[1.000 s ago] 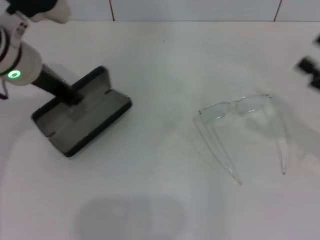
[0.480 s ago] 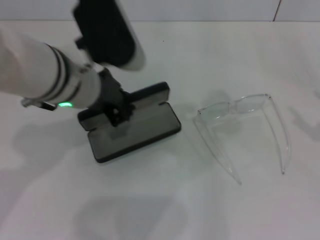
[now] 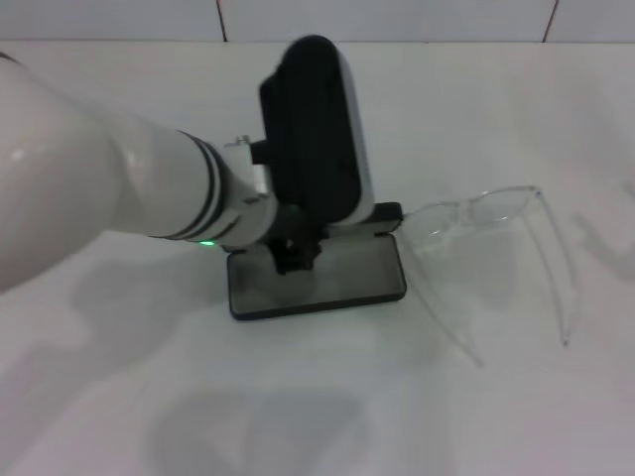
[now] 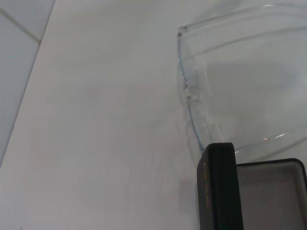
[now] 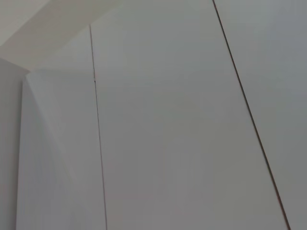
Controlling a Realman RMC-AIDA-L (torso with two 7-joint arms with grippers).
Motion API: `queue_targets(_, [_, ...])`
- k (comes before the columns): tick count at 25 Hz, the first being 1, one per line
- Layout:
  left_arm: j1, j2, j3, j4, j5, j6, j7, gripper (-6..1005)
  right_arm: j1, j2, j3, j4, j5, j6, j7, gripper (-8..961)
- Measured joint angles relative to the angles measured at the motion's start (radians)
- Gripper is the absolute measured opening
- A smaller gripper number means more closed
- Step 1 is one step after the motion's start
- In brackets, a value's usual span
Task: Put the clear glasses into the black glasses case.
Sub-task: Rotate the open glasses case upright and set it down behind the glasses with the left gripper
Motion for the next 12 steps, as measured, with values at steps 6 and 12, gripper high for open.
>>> queue_targets(6, [-0.032, -0.002, 0.056, -0.035, 0.001, -0.074, 0.022, 206, 0.0, 0.0, -0.006, 0.002, -0.001, 0.007, 0.0, 829])
queue_targets(12, [-0.081, -0.005, 0.082, -0.096, -0.001, -0.11, 0.015, 208, -0.006, 0.0, -0.005, 0.002, -0.001, 0.008, -0.002, 829])
